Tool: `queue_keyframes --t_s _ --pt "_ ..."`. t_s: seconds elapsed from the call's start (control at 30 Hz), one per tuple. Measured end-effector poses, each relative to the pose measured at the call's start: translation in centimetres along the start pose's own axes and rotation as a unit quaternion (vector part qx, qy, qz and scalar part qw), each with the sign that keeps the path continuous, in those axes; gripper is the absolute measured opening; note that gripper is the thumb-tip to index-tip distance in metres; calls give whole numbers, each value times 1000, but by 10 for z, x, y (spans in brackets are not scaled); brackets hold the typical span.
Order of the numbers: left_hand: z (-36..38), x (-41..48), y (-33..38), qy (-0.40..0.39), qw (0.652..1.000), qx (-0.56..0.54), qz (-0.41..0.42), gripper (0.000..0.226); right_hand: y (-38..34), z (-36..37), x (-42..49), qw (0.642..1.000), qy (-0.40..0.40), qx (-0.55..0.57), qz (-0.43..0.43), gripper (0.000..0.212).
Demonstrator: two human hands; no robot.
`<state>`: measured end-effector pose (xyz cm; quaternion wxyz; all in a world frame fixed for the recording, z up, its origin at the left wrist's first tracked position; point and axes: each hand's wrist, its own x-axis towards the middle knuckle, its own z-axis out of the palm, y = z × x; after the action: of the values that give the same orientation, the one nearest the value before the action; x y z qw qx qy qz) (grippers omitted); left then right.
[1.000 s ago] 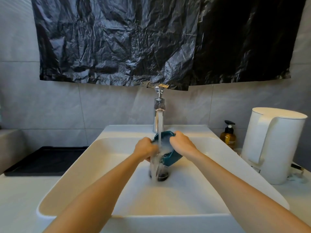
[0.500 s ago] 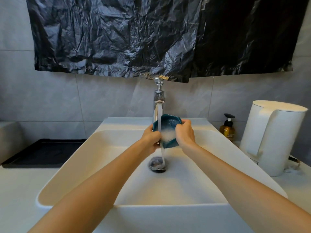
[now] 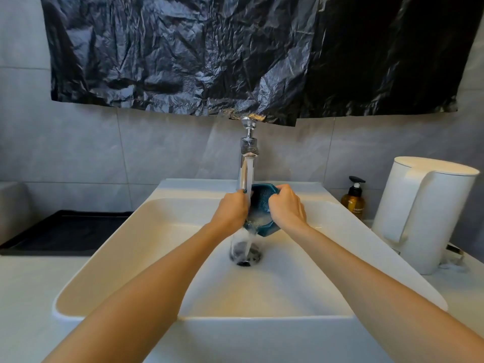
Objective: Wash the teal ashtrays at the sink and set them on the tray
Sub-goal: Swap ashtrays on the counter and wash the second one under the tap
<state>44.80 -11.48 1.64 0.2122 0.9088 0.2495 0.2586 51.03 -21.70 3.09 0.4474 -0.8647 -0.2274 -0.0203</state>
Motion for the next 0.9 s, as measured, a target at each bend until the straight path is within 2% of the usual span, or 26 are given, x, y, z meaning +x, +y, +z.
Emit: queue_keyframes --t_s 0.1,0.17,0.27,0.4,0.57,0.67,0.77,0.8,0.83,0.9 --pt "5 -8 10 -40 984 -175 20 27 2 -9 5 1000 1 1 29 36" --pt "5 -11 14 -43 969 -240 45 32 2 -14 6 999 2 -9 35 35" --pt "4 -3 12 -17 979 -200 29 23 2 -16 5 999 -19 -46 18 30" --pt "0 5 3 -24 998 -64 12 38 1 -15 0 993 -64 -97 -5 30" --pt "-2 0 2 -40 999 -21 17 29 0 -18 3 990 -92 -110 -6 15" --pt "0 -2 2 -88 992 -85 -6 11 2 -19 8 992 -80 -94 2 21" --pt "-5 -7 1 -190 948 -249 -49 39 3 -19 7 992 -75 -96 -9 25" --pt "-4 -8 0 -210 937 -274 -55 46 3 -17 6 992 -82 -99 -17 25" --pt "-3 -7 -2 -210 938 -269 -58 50 3 -16 5 991 -90 -99 -26 26" --pt "-1 -4 -4 -162 964 -206 -51 47 2 -13 3 989 -107 -95 -36 26"
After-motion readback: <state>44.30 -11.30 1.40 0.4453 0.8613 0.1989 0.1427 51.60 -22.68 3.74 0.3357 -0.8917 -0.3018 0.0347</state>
